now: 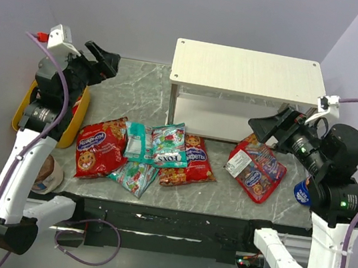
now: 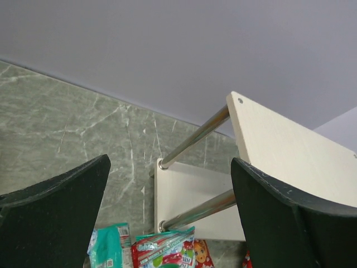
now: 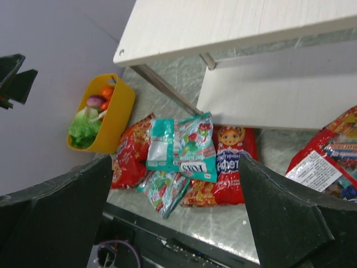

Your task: Place and organize the candy bags onto the shelf

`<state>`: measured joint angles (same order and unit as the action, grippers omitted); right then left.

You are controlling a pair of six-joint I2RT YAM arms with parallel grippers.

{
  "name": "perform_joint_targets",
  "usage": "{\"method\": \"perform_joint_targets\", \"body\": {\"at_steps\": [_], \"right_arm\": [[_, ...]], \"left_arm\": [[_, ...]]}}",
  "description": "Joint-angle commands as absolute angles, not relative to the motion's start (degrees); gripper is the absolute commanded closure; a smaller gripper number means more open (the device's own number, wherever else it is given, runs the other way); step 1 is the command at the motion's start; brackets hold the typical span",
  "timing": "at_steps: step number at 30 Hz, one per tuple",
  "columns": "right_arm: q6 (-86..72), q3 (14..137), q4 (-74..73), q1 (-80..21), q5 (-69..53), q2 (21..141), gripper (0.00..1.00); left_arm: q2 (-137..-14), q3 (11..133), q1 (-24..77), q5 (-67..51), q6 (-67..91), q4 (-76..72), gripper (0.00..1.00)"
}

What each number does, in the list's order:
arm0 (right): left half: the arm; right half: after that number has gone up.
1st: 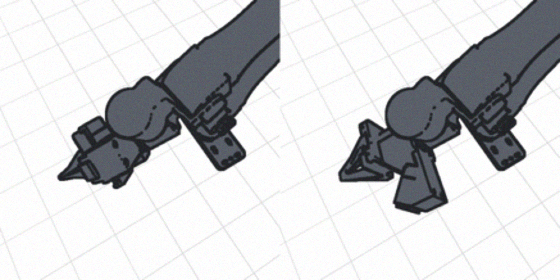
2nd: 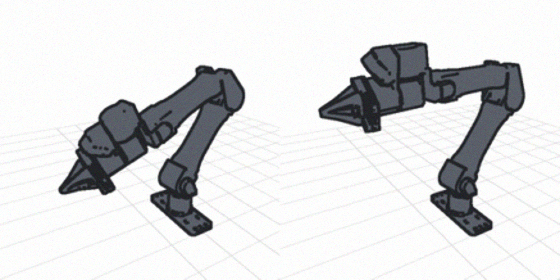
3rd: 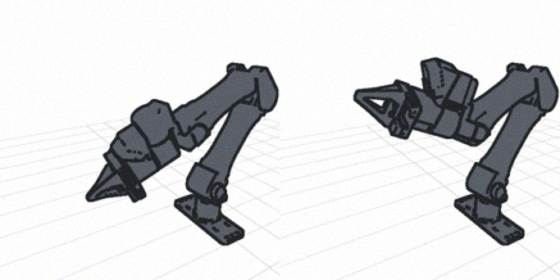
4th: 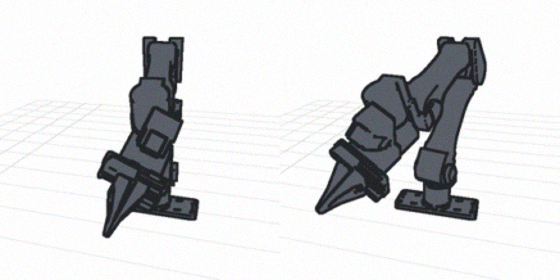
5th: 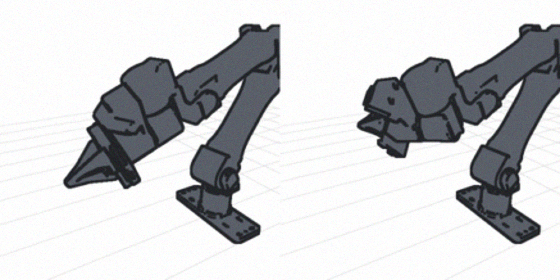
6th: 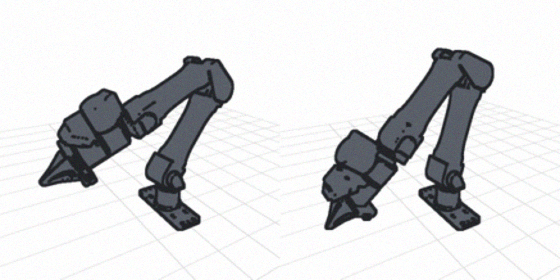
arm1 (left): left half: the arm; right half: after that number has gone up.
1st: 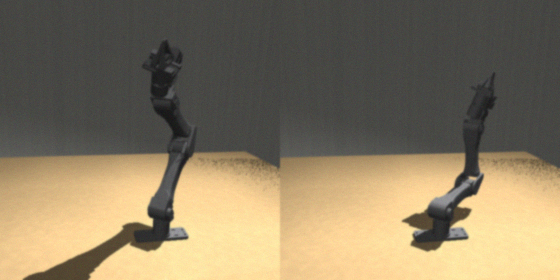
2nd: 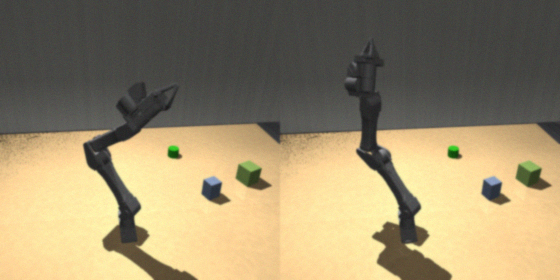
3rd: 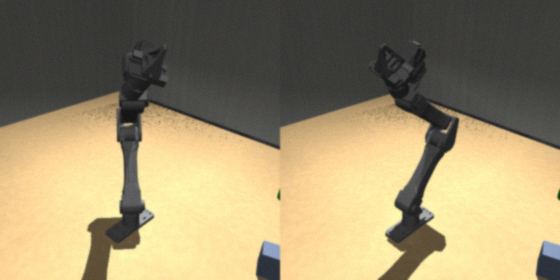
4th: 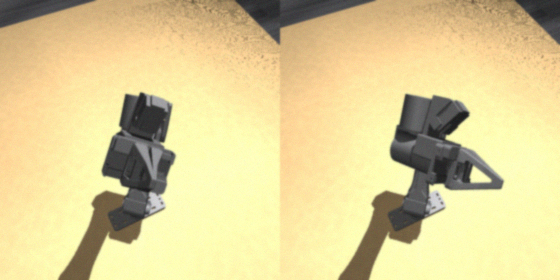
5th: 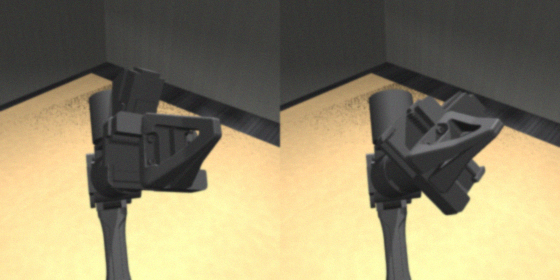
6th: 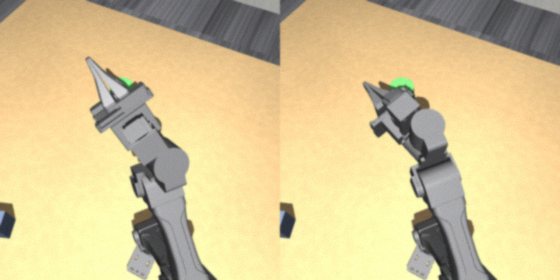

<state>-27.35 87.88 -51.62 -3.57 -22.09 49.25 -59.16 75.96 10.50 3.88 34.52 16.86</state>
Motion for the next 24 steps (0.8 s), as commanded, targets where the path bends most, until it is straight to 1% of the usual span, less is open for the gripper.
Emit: {"method": "perform_joint_targets", "body": {"at_steps": [1,5,6,8,13,16,18,19,20,21,24], "right_arm": [[-25.32,86.84,-52.64,-3.25,-26.36,51.32,0.0],[-22.86,82.19,-51.33,-3.34,-28.91,49.66,0.0],[-22.5,79.31,-50.98,-3.34,-29.26,49.14,0.0],[-22.23,76.39,-50.45,-3.43,-29.79,47.9,0.0],[-26.27,63.04,-43.87,-4.65,-33.58,46.23,0.0],[-28.65,55.91,-36.75,-8.43,-31.92,46.23,0.0],[-28.83,53.02,-31.59,-14.3,-30.24,47.28,0.0],[-28.65,52.56,-30.16,-17.02,-27.28,49.2,0.01],[-28.48,52.3,-28.93,-19.31,-25.33,50.35,0.02],[-28.22,51.51,-27.52,-23.77,-24.01,51.41,0.02],[-29.17,48.1,-19.71,-29.07,-17.59,55.1,0.04]], "left_arm": [[-60.11,74.44,10.81,0.8,33.49,13.71,0.04],[-63.18,73.83,10.9,4.11,33.84,14.85,0.04],[-65.02,74.35,10.9,4.48,34.62,15.64,0.04],[-66.61,74.36,10.9,2.04,34.72,17.39,0.04],[-65.04,63.74,10.99,-4.03,38.13,10.64,0.04],[-64.51,58.37,11.07,-9.3,42.0,8.0,0.04],[-63.99,53.73,11.25,-12.55,45.24,4.51,0.01],[-63.81,52.14,11.42,-15.87,46.22,2.92,0.01],[-63.03,50.55,12.03,-16.78,47.01,1.51,0.03],[-62.76,47.67,12.48,-17.57,48.41,-1.73,0.04],[-61.88,44.4,14.41,-18.11,47.99,-4.13,0.07]]}}
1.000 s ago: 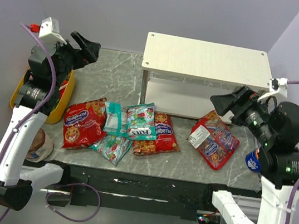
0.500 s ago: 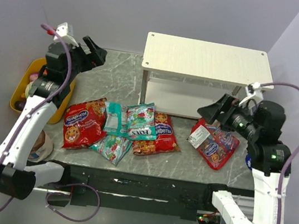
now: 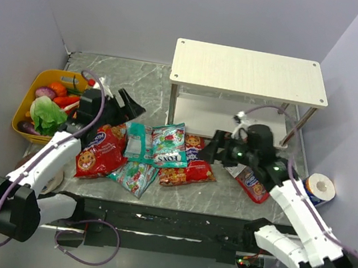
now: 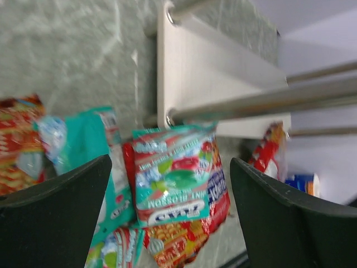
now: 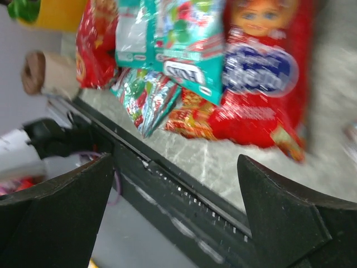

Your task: Place and organize the candy bags onto the shelf

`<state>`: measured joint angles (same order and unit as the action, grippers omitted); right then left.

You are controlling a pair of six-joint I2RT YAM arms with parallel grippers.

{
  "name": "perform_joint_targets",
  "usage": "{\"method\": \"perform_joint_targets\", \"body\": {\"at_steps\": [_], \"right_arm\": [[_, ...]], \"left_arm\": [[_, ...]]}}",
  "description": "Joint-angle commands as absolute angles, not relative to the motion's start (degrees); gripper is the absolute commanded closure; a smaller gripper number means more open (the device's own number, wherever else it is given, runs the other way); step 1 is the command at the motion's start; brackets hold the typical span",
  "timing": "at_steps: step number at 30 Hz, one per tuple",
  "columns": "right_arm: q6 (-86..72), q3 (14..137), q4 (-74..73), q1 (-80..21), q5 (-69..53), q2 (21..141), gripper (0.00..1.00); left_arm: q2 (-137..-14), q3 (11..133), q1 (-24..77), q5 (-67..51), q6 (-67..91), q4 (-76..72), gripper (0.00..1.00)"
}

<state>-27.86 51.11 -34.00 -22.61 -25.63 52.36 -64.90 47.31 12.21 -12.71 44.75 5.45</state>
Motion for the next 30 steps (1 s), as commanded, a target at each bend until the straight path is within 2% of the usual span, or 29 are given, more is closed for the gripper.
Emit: {"method": "perform_joint_targets", "body": {"at_steps": [1,7,12,15,25,30], "right_arm": [[-29.96,46.95,-15.08,-29.35,-16.36,56.85,0.04],[-34.1,40.96,-0.29,-33.39,-10.03,65.81,0.11],[-34.72,41.57,9.03,-35.77,-5.63,73.99,0.18],[-35.41,42.53,11.68,-37.18,-3.09,78.56,0.2],[-36.03,46.14,13.8,-38.14,-0.7,87.8,0.21],[-35.6,46.58,14.06,-38.23,-0.79,90.0,0.23]], "left_arm": [[-61.88,44.04,15.02,-17.32,47.9,-4.22,0.07],[-66.27,43.33,18.62,-19.08,47.99,-2.72,0.17],[-69.43,40.25,20.83,-19.86,49.22,-6.33,0.25],[-71.89,40.6,21.44,-20.21,47.29,-6.33,0.3],[-80.5,41.22,21.97,-23.81,42.45,-7.21,0.36],[-85.77,40.96,22.06,-27.86,46.05,-10.8,0.41]]}}
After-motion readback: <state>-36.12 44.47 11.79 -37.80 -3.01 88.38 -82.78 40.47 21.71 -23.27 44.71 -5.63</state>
